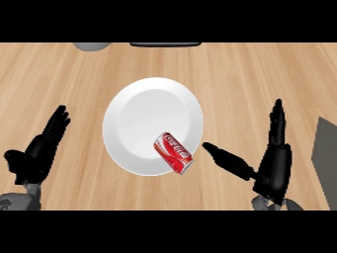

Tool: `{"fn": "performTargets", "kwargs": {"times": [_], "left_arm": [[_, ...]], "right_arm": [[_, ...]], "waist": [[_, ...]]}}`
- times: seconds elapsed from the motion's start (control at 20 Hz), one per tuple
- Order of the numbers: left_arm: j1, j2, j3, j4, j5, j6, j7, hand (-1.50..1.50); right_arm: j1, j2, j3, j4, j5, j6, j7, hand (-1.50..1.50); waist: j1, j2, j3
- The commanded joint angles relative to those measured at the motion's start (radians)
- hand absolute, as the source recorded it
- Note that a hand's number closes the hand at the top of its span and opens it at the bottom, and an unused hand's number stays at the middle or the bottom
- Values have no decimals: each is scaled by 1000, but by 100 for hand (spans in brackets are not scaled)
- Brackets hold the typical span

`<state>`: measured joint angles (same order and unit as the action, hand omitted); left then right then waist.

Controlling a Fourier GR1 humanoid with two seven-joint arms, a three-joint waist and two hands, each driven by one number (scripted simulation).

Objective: Pick the can from the placemat and place it in the plate

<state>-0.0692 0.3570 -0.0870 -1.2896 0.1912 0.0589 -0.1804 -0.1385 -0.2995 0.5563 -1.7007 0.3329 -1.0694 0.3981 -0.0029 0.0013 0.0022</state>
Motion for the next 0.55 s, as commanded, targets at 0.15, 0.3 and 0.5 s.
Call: {"fn": "performTargets", "kwargs": {"times": [0.15, 0.3, 0.5], "left_arm": [[29, -16, -1, -33, -26, 1, 20, 0], [-41, -37, 16, 4, -25, 3, 51, 0], [-18, -110, -17, -7, -97, 61, 15, 0]], "right_arm": [[206, -59, -52, 18, -311, 108, -450, -150], [266, -66, -136, 51, -423, 230, -609, -150], [264, -24, -228, 149, -433, 295, -713, -150]], "waist": [[5, -1, 1], [-1, -1, 0], [1, -2, -1]]}}
